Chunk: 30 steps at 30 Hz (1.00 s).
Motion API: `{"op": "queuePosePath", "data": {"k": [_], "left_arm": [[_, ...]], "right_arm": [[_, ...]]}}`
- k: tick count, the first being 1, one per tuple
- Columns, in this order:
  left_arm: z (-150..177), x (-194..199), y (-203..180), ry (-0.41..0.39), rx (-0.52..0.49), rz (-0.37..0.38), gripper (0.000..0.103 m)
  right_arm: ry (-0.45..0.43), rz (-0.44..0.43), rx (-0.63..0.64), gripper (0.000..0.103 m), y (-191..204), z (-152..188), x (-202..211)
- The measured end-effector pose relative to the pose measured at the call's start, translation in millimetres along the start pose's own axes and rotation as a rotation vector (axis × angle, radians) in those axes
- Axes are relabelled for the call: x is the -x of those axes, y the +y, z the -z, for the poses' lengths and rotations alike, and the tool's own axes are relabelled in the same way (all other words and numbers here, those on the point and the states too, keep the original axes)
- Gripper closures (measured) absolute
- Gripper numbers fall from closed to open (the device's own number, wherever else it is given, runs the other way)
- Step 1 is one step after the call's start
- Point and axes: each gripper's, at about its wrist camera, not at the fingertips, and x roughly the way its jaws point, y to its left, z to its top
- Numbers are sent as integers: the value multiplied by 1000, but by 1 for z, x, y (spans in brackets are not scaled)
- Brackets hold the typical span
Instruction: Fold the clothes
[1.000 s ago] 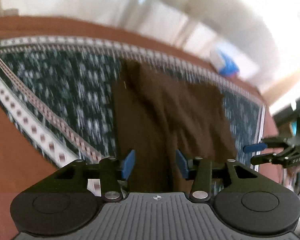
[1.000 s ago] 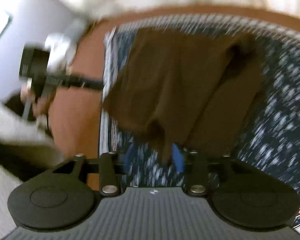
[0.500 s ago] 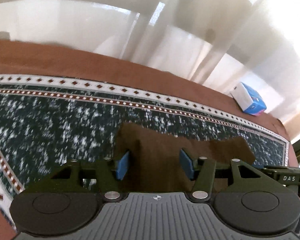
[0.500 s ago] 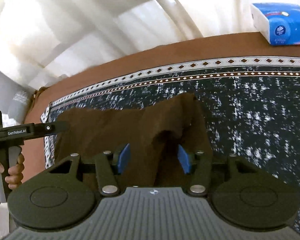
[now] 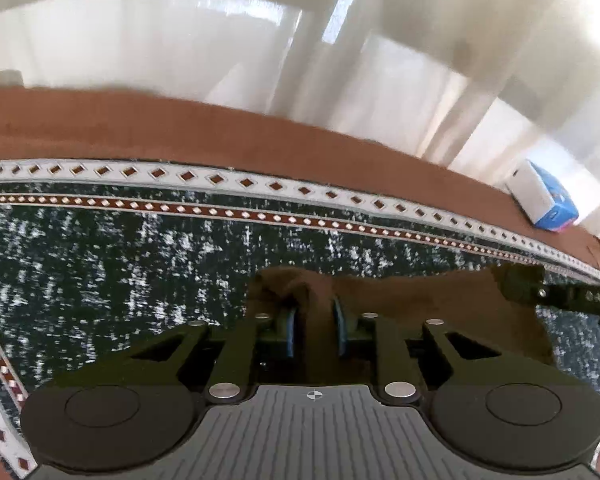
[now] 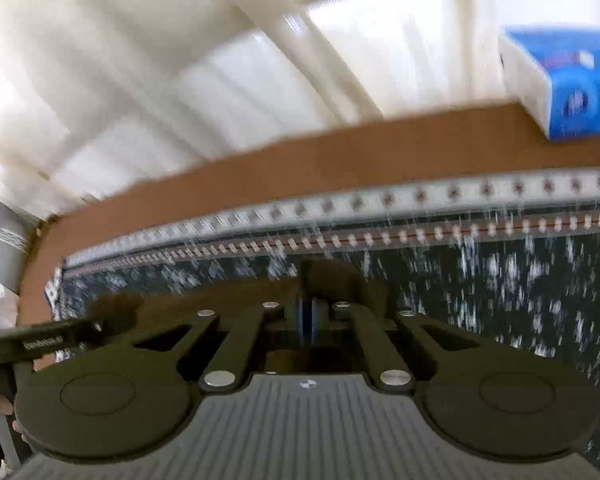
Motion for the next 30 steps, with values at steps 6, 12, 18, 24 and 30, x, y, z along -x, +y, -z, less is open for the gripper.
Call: {"op": "queuePosePath", "data": {"k": [6,12,18,24,30], "left_arm": [[20,73,-8,-47,-85,24,50],[86,102,-38,86,-125,131,40],[115,92,-52,99,-80,117,42],[127,90,-57,105,-123,106,103],[146,105,-60,49,-125,96,103]], "right_arm": [[-67,-68,110,61,6,28,73],[32,-75,247,60,16,97,108],[79,-8,261,60,24,126,96],[100,10,242,101,23,128,101],[115,14,233,103,22,153,116]]}}
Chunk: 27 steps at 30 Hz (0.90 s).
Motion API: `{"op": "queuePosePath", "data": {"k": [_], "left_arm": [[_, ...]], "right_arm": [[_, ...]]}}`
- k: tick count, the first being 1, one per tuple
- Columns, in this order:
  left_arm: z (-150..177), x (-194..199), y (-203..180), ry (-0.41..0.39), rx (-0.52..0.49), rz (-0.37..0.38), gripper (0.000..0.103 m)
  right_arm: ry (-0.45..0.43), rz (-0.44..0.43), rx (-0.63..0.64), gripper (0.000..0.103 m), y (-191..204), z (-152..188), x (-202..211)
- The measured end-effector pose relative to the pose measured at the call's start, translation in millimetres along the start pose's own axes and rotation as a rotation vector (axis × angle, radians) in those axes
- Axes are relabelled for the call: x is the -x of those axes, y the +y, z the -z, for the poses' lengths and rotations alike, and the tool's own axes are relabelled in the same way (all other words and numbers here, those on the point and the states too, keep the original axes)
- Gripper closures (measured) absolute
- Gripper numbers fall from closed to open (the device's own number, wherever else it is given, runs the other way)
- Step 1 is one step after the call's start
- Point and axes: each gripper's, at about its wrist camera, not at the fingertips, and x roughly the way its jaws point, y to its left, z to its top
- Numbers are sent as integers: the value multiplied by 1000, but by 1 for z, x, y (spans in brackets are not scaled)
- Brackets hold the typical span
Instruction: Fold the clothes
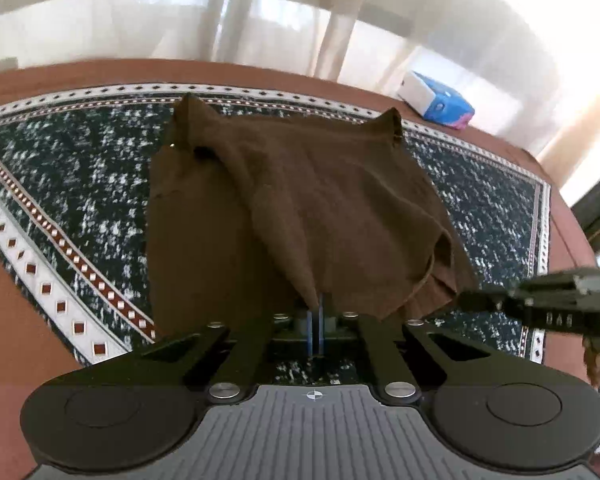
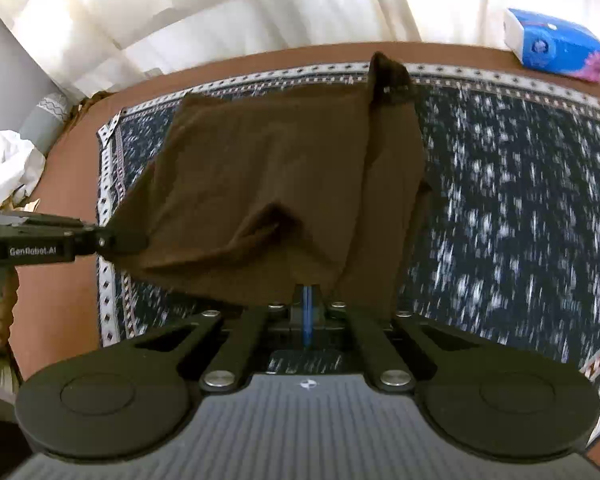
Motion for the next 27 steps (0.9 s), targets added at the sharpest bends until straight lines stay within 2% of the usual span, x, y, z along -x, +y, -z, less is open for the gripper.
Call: {"op": "queuePosePath", "data": {"k": [3,6,8,10,11,13,14,15,18,21,24,27], "left_arm": [[2,-2,1,2,13,-3,103],[2,-2,3,3,16,-6,103],[2,-4,3,4,15,-7,103],[2,-4,3,3,10,-11,103],[2,-5,3,3,9,-13,103],[2,-4,3,2,4,-17,103],[2,-2,3,0,2,-21,103],[1,2,3,-13,0,-22,103],[2,10,5,-36,-7,-39,103],[9,1,10,-4,-2,-59,103],[18,-11,11,21,3,-82,103],[24,-17,13,12,7,-93,103]], "right_arm": [[-8,0,6,103,6,8,2],[-50,42,27,94,11,6,4],[-93,83,61,70,17,0,2],[-104,119,86,58,19,-8,-6],[-96,135,95,55,20,-12,-13],[-59,149,95,59,18,-15,-27],[-49,136,83,90,16,-16,-30],[-55,122,65,97,15,-17,-26],[-104,95,62,98,18,-17,0],[-81,79,79,98,18,-10,8],[-37,86,70,98,16,0,-7],[-32,85,32,98,13,7,-21]]}}
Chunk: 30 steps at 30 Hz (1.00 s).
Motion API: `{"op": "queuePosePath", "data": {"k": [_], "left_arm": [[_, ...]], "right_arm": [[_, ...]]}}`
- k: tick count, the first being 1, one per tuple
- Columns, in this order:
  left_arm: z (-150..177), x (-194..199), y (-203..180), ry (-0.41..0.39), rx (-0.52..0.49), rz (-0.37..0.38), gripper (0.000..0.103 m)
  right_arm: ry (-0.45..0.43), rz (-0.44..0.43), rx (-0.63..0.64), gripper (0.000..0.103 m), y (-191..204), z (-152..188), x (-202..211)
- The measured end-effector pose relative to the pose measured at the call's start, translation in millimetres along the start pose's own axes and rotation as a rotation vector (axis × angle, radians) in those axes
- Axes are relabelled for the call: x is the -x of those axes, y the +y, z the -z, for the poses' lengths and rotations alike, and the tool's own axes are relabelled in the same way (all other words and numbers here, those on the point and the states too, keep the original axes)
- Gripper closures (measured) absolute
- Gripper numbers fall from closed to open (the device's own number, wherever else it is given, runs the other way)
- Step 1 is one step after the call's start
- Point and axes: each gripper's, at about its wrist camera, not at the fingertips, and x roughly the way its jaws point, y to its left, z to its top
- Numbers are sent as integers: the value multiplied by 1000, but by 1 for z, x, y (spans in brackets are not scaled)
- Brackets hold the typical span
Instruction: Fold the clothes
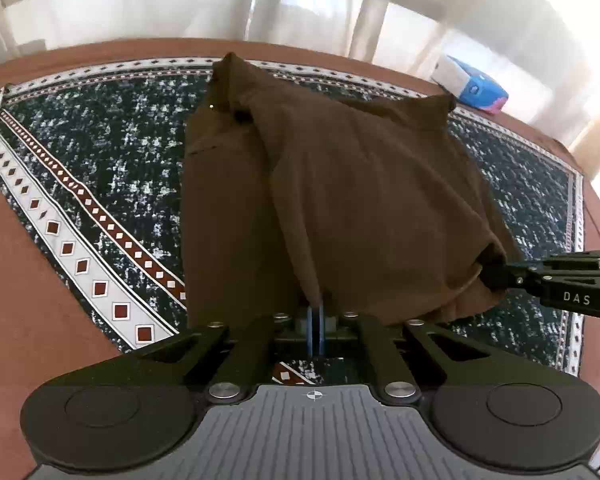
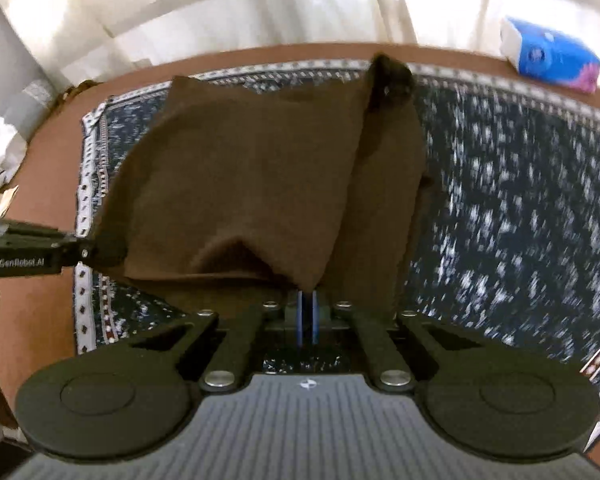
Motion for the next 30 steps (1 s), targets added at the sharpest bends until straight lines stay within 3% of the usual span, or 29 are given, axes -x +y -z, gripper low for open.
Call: {"op": "queuePosePath", "data": {"k": [8,10,11,12,14,17,20,21,23,26,30], "left_arm": [[8,3,4,-29,-6,-7,96],[12,8,7,-17,8,-4,70],[16,12,10,-13,11,-5,66],[20,16,14,1,14,-31,53],[27,28,22,-2,27,-56,49],[25,53,41,-43,120,-36,47],[-1,61,61,-116,258,5,38],[-13,57,66,-131,284,23,31],[-34,46,74,-149,324,58,29],[-58,16,82,-103,341,104,26],[-72,-15,94,-49,339,133,25]], "right_arm": [[-17,-3,13,99,0,3,1],[-9,-8,13,97,-1,4,5],[-2,-12,12,94,-1,5,8],[3,-10,8,89,-3,5,12],[8,8,-4,57,-8,7,22],[-42,19,-18,47,-16,0,44],[-99,-20,-89,32,-26,-19,52],[-110,-37,-134,29,-27,-29,48],[-112,-70,-251,27,-35,-47,32],[-98,-85,-381,27,-50,-67,7],[-88,-109,-457,27,-64,-74,-14]]}}
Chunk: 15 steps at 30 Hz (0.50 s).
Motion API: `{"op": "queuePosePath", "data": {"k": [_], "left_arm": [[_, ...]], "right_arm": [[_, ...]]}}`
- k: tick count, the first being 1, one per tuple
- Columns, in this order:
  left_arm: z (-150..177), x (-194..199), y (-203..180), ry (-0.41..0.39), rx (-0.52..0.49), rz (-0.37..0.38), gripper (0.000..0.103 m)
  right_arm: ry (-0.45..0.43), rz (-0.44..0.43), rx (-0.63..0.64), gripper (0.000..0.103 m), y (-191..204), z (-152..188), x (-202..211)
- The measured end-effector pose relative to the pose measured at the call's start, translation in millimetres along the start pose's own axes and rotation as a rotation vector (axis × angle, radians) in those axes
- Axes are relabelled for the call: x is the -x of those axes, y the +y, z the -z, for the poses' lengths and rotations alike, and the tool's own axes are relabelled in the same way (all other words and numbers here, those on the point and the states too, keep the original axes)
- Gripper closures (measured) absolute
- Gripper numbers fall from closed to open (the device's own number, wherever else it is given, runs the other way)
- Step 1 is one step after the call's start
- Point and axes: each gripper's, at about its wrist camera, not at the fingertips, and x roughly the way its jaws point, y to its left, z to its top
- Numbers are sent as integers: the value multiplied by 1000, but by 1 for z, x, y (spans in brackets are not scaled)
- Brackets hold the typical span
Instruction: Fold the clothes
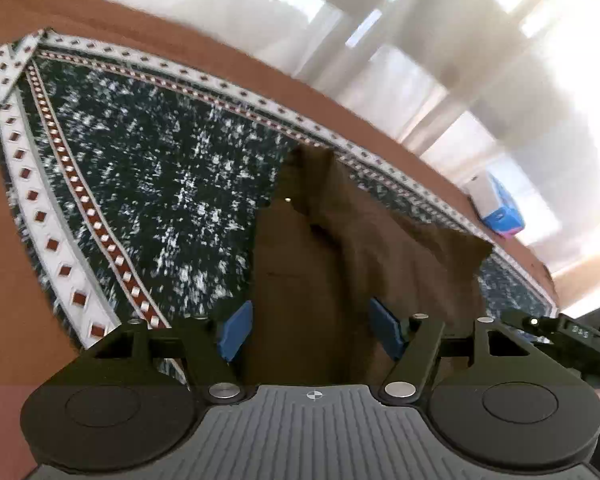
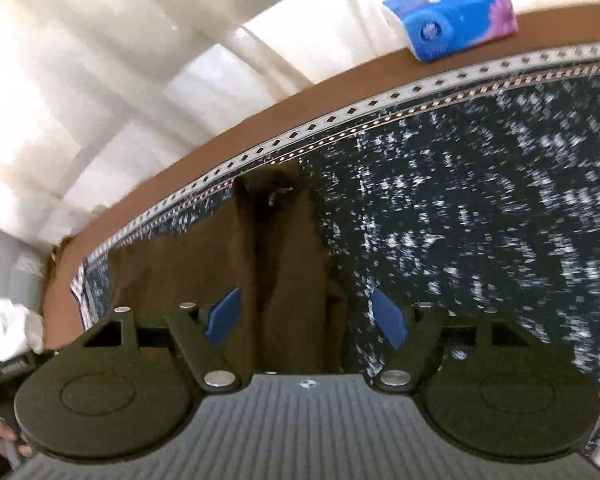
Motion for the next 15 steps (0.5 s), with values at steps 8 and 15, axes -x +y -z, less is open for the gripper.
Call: {"op": "queuePosePath", "data": {"k": [8,15], "left_arm": [[-14,-28,5,53,-1,54,23],[-14,-34,-16,61,-93,29,56]], "right_arm": [[63,-68,-9,26,9,-4,-29],[72,25,191,46,50,-1,-48]]}}
